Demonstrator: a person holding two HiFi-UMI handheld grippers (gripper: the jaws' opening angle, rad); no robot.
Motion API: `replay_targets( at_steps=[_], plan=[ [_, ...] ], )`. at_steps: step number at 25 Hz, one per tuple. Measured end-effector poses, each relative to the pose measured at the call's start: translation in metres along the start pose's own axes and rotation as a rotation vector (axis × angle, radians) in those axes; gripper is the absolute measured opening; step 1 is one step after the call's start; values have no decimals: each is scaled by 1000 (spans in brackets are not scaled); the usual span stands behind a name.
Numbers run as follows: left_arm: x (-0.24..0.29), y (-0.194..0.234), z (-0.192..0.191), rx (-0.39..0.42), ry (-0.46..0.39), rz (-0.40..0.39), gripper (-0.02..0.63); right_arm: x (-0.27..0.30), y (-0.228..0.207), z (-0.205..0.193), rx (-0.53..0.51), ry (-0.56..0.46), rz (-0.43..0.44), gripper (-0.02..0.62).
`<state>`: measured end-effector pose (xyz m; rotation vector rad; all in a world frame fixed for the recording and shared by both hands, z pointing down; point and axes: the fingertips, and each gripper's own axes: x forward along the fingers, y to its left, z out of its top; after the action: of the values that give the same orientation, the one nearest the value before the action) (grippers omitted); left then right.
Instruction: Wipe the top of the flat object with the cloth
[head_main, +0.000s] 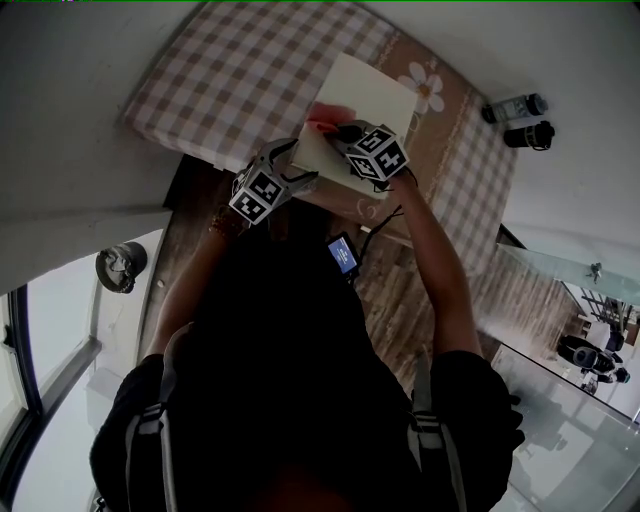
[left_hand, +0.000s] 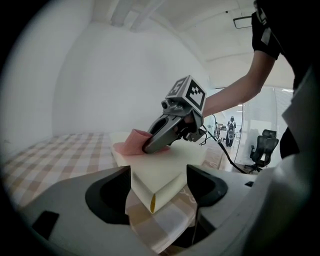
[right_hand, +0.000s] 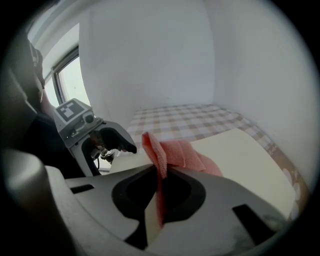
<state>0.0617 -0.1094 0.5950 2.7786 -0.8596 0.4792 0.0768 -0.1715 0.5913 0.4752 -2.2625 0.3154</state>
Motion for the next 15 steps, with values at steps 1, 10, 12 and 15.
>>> replay_targets(
  at_steps=[1, 10, 12, 15],
  plan=[
    [0, 0, -1, 1, 1, 0, 364, 0, 3, -1, -5, 2, 6, 18],
    [4, -2, -10, -1, 24, -3, 365, -3, 30, -6, -62, 20, 52, 18],
    [4, -2, -10, -5, 26, 0, 364, -3, 35, -8, -72, 20, 58, 18],
    [4, -2, -8, -4, 28, 0, 365, -4, 46, -12, -110, 25, 73, 18]
  ],
)
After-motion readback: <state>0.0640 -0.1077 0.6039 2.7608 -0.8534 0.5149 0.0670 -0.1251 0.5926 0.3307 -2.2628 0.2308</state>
